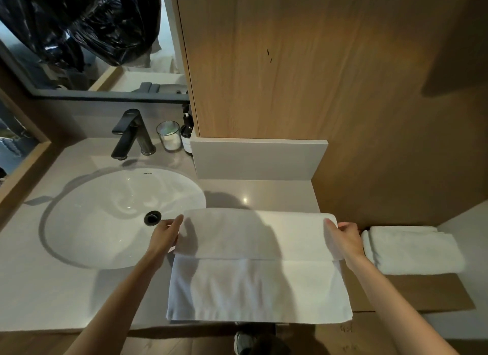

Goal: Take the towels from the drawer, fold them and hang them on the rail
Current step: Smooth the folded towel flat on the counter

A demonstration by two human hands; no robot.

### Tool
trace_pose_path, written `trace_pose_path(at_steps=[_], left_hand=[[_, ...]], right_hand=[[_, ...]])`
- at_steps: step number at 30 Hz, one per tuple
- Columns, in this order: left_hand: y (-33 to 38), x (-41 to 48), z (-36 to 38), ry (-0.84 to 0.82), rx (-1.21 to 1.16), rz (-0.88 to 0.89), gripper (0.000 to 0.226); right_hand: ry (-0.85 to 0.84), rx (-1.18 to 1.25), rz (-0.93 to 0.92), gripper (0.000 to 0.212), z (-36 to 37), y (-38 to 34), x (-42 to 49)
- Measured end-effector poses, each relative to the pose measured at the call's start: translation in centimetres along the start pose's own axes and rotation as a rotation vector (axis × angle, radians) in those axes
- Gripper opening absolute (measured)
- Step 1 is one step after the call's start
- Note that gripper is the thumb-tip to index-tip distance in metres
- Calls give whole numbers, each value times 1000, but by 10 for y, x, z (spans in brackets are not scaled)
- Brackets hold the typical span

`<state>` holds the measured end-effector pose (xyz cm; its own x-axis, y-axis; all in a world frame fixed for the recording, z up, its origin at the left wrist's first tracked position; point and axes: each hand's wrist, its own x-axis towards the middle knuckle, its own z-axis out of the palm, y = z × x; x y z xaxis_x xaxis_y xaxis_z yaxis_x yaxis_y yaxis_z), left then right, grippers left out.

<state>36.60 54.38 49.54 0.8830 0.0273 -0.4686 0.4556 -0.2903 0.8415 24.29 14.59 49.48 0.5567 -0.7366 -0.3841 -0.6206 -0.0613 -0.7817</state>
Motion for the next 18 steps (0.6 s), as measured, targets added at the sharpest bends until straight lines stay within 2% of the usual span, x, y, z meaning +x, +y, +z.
trace_pose_path(at_steps=[4, 7, 13, 18], left_hand=[[12, 25, 13, 42, 64, -58, 46], [13, 33, 20, 72, 96, -74, 41], [3, 25, 22, 118, 147, 53, 24], [-8, 18, 17, 147, 145, 53, 36]], right_hand=[[3, -25, 22, 43, 2, -6, 11], [-19, -77, 11, 41, 2, -11, 8], [0, -12, -118, 15, 2, 2, 9], [-25, 52, -148, 9, 2, 19, 0]])
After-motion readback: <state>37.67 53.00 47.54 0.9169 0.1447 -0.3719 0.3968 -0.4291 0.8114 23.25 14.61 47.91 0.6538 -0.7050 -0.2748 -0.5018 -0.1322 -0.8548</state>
